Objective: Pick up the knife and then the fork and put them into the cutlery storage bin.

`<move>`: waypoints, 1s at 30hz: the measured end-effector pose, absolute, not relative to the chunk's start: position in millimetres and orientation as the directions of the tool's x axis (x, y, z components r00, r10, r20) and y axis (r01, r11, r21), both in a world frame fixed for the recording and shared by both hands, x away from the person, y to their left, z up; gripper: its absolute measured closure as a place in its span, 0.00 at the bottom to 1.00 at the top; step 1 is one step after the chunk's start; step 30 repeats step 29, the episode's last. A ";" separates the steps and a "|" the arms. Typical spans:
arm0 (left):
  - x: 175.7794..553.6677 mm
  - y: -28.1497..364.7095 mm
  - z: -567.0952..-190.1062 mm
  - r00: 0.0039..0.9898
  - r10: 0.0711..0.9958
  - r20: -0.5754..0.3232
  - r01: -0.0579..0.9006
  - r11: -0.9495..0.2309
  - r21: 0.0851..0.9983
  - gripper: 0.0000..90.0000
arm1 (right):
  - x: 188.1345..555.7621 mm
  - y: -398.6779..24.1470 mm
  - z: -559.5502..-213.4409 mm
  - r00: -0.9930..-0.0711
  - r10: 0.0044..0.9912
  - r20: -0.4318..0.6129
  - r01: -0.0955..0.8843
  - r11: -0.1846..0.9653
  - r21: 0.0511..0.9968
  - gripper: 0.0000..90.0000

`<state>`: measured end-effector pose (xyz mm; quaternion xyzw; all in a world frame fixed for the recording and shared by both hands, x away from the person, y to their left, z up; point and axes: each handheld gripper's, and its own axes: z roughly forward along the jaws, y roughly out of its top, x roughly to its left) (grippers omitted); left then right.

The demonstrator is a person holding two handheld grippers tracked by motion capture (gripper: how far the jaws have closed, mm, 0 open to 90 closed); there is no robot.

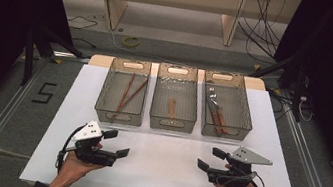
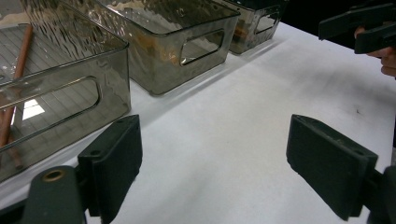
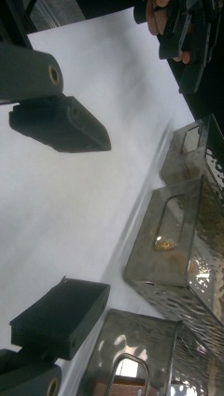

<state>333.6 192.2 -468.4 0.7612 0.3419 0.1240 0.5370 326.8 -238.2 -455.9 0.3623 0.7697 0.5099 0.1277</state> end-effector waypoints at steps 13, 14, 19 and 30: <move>334.0 192.0 -468.6 0.737 0.653 -0.176 0.386 -0.192 0.902 0.20 | 325.9 -240.3 -456.0 -0.701 0.691 0.173 0.424 0.210 0.881 0.29; 334.1 192.0 -468.6 0.737 0.653 -0.176 0.386 -0.192 0.902 0.20 | 326.1 -240.4 -455.9 -0.701 0.691 0.174 0.424 0.209 0.881 0.29; 334.1 192.1 -468.6 0.736 0.654 -0.176 0.386 -0.192 0.902 0.20 | 326.8 -240.8 -455.9 -0.698 0.695 0.171 0.424 0.208 0.882 0.29; 334.7 192.0 -468.9 0.733 0.655 -0.180 0.389 -0.188 0.902 0.20 | 327.8 -242.3 -456.0 -0.694 0.699 0.173 0.425 0.204 0.882 0.30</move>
